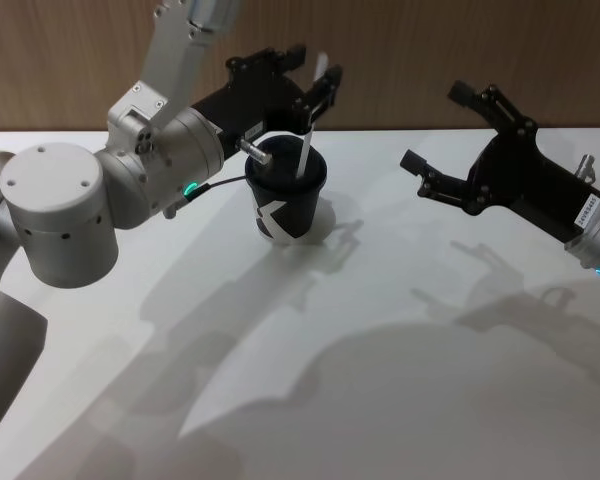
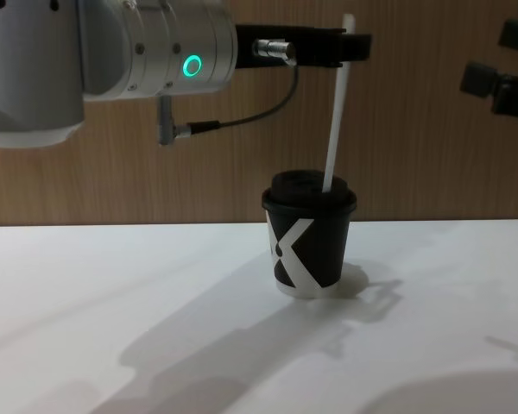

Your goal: Pick up the straw with one hand, pass it to the other hand, and insert it into the cup.

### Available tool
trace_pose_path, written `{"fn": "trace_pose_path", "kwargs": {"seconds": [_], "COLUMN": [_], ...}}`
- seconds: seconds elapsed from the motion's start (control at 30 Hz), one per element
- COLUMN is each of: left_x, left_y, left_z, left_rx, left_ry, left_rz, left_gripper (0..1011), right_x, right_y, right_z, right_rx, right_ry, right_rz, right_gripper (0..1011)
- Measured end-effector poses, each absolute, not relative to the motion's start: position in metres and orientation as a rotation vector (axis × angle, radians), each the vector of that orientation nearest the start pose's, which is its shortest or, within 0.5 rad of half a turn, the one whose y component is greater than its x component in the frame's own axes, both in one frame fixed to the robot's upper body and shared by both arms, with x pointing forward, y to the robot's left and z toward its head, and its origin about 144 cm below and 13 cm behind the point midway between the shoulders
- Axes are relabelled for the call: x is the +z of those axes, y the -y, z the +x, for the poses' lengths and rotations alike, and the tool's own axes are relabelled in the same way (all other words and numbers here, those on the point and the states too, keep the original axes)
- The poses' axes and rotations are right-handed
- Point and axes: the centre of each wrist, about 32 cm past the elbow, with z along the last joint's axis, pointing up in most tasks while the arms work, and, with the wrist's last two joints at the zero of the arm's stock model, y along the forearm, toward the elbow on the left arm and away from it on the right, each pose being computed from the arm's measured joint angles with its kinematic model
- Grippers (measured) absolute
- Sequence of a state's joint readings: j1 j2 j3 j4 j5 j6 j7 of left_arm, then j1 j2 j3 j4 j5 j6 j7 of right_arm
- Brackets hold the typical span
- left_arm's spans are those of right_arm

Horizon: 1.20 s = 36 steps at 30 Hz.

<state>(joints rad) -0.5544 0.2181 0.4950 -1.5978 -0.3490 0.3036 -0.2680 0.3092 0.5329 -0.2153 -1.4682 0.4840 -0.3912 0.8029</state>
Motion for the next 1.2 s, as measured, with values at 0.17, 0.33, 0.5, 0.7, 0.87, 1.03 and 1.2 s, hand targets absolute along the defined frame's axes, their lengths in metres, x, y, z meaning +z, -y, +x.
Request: {"fn": "trace_pose_path", "kwargs": {"seconds": [0.17, 0.33, 0.5, 0.7, 0.87, 1.03, 1.2], "left_x": [1.32, 1.318, 1.312, 1.304, 1.296, 1.288, 1.282], "left_y": [-0.138, -0.14, -0.147, -0.155, -0.162, -0.167, -0.17], "left_z": [0.545, 0.543, 0.539, 0.534, 0.529, 0.526, 0.524], "left_rx": [0.805, 0.804, 0.802, 0.799, 0.793, 0.781, 0.768], "left_ry": [0.154, 0.153, 0.156, 0.161, 0.174, 0.198, 0.22], "left_rz": [-0.018, -0.02, -0.025, -0.03, -0.03, -0.027, -0.03], "left_gripper": [612, 767, 919, 1000, 1000, 1000, 1000], "right_x": [1.236, 1.236, 1.237, 1.241, 1.246, 1.248, 1.251], "right_y": [0.336, 0.336, 0.334, 0.329, 0.322, 0.316, 0.309], "right_z": [0.531, 0.531, 0.531, 0.53, 0.529, 0.527, 0.525], "right_rx": [-0.609, -0.609, -0.616, -0.647, -0.688, -0.732, -0.772], "right_ry": [0.496, 0.496, 0.489, 0.454, 0.4, 0.336, 0.266], "right_rz": [0.141, 0.141, 0.149, 0.18, 0.213, 0.231, 0.238], "right_gripper": [1001, 1001, 1001, 1001, 1001, 1001, 1001]}}
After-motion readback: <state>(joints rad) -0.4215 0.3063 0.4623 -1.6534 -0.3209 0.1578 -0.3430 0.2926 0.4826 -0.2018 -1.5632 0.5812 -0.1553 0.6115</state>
